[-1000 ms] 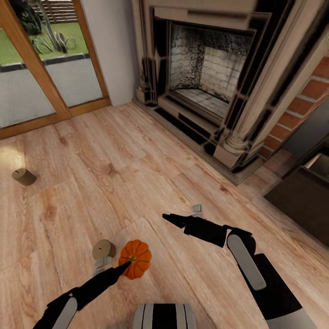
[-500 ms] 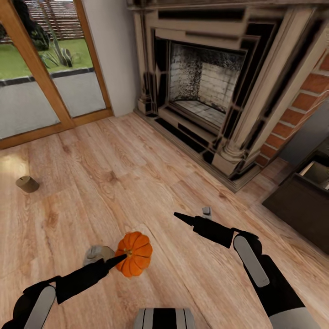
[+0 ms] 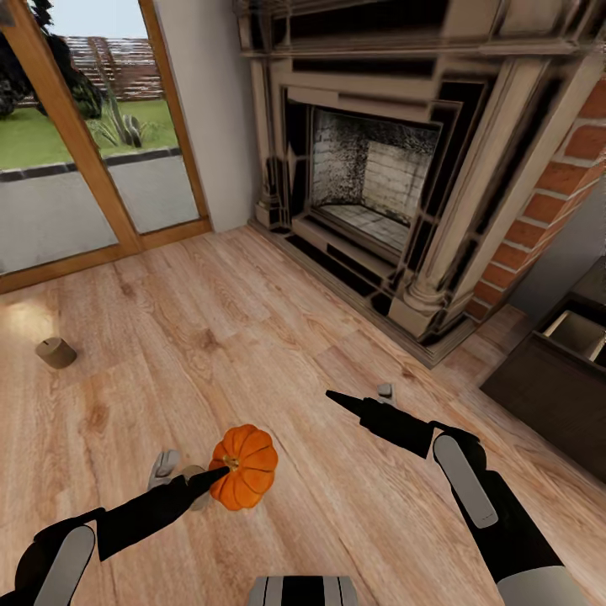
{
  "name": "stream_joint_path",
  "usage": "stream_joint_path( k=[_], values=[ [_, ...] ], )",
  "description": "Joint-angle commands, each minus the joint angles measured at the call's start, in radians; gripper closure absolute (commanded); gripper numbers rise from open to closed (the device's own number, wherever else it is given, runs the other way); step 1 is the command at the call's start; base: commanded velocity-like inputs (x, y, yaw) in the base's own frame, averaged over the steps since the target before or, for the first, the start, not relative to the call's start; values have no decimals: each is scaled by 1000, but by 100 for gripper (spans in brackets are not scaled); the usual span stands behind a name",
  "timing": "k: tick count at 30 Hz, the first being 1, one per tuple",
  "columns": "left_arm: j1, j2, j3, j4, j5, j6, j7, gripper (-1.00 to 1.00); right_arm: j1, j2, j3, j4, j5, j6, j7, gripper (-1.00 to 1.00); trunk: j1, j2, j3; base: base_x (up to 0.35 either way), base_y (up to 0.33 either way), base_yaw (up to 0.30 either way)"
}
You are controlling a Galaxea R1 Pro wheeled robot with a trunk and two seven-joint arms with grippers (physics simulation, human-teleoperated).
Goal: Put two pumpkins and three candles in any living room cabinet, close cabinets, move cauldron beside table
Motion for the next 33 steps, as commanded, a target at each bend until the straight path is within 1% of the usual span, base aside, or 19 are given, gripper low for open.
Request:
stream_joint_path(
  k=[1,4,12,18,28,30,33],
  values=[
    [0,-1,0,0,-1,5,-3,100,0,-1,1,0,-5,5,-1,-100,-1,0,3,0,0,0],
    [0,-1,0,0,4,6,-3,100,0,-1,0,0,-5,6,-1,-100,-2,1,15,0,0,0],
    [-1,0,0,0,24,6,-3,100,-1,-1,-1,2,-6,4,1,-100,-2,1,15,0,0,0],
    [-1,0,-3,0,27,6,-3,100,0,-1,-1,13,-8,4,2,-100,-2,1,20,-40,0,-95],
    [-1,-1,-7,0,27,6,-3,100,-1,-1,-2,17,-11,4,2,-100,-2,1,33,-289,0,-208],
    [-1,-1,-9,0,27,6,-3,100,0,-1,-10,19,-28,4,2,-100,-2,1,35,-322,-13,-219],
    [0,-1,-9,0,27,6,-3,100,0,-1,-29,35,-39,3,3,-100,-2,1,39,-259,-124,-219]
  ],
)
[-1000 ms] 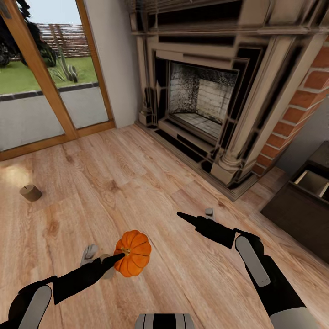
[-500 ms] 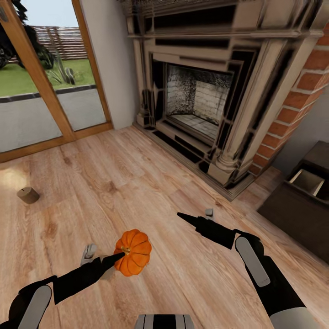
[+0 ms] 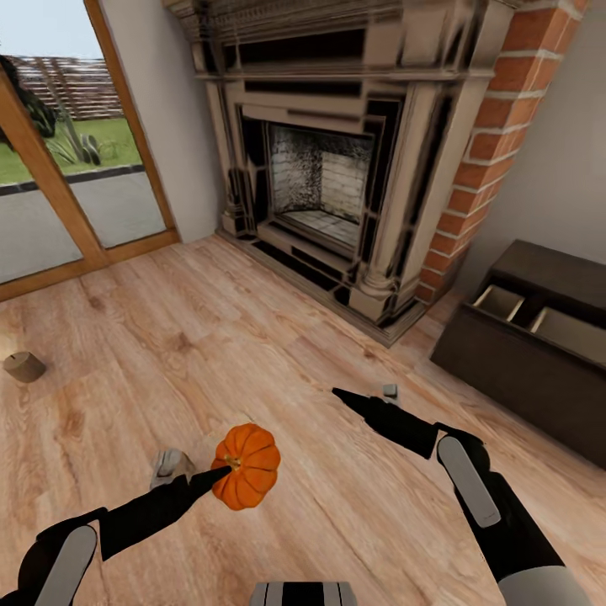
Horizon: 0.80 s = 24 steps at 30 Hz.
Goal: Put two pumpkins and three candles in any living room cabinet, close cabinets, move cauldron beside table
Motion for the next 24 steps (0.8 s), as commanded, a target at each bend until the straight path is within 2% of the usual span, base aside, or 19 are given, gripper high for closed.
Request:
stream_joint_path(
  k=[1,6,13,24],
  values=[
    [0,0,1,-1,6,7,-4,100,-1,0,-2,7,-7,4,0,-100,-1,0,1,-201,-217,-220],
    [0,0,0,-1,6,7,-4,100,-1,0,-8,21,-10,5,0,-100,-1,0,7,-142,-265,-220],
    [0,-2,-2,0,4,7,-2,100,-1,0,-46,25,-11,6,0,-100,-1,0,15,-24,-299,-220],
    [-1,-2,-3,0,4,7,-2,100,-1,-1,-50,41,-12,7,0,-100,-1,0,28,-1,-306,-220]
  ],
)
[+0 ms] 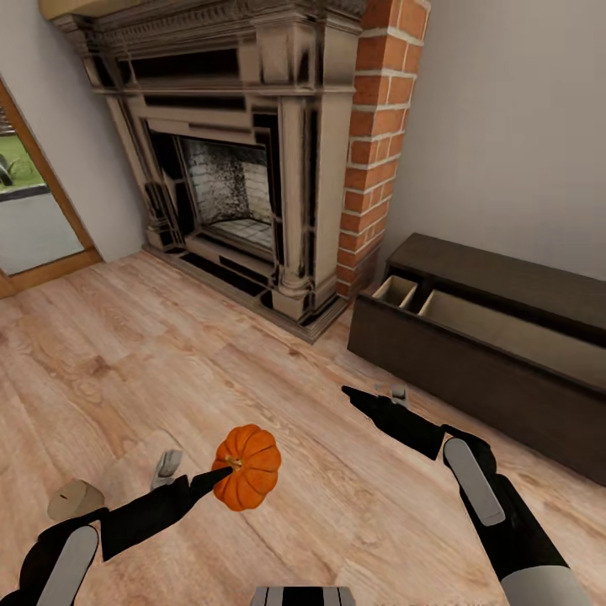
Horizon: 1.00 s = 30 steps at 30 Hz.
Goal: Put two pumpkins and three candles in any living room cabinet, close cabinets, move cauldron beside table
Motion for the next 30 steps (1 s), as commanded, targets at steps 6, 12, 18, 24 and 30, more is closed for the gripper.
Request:
stream_joint_path(
  k=[6,12,18,24,30],
  values=[
    [0,0,2,-1,11,8,-4,100,-1,0,0,19,-28,4,0,-100,0,0,7,0,-270,-220],
    [0,0,2,-1,11,8,-4,100,-1,0,0,27,-40,3,-1,-100,0,0,14,0,-191,-220],
    [0,0,2,-1,11,8,-4,100,-1,0,-1,34,-42,3,0,-100,0,0,21,0,-31,-220],
    [-1,0,2,0,11,8,-4,100,-1,0,-12,36,-42,3,0,-100,0,0,28,7,-2,-220],
    [0,0,1,1,11,8,-4,100,-1,0,-15,48,-42,2,0,-100,0,0,36,120,0,-220]
  ],
)
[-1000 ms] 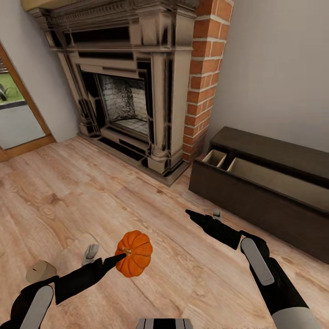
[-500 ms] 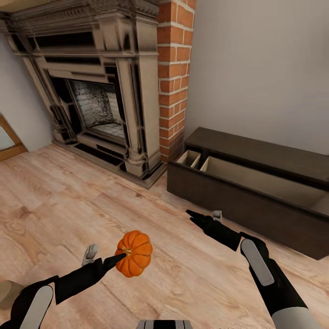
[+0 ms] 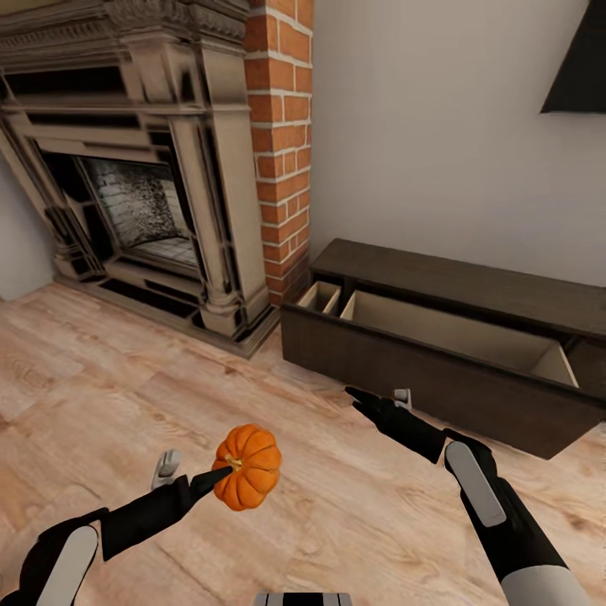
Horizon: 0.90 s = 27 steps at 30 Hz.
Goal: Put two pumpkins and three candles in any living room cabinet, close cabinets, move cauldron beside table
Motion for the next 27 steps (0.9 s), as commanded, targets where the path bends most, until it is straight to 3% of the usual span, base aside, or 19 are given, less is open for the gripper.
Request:
stream_joint_path(
  k=[1,6,20,27],
  values=[
    [0,0,1,0,0,5,-3,100,-1,0,-6,4,-5,5,0,-100,0,0,0,241,0,-220],
    [0,-1,1,1,-1,5,-3,100,-1,-1,-27,15,-6,4,3,-100,0,0,7,295,0,-220],
    [0,-7,-1,2,-5,4,2,100,-1,-2,-32,23,-5,3,20,-100,0,0,23,318,-43,-220],
    [-1,-7,-1,1,-6,4,1,100,-1,-1,-32,22,-5,3,22,-100,0,0,30,114,-111,-169]
  ],
)
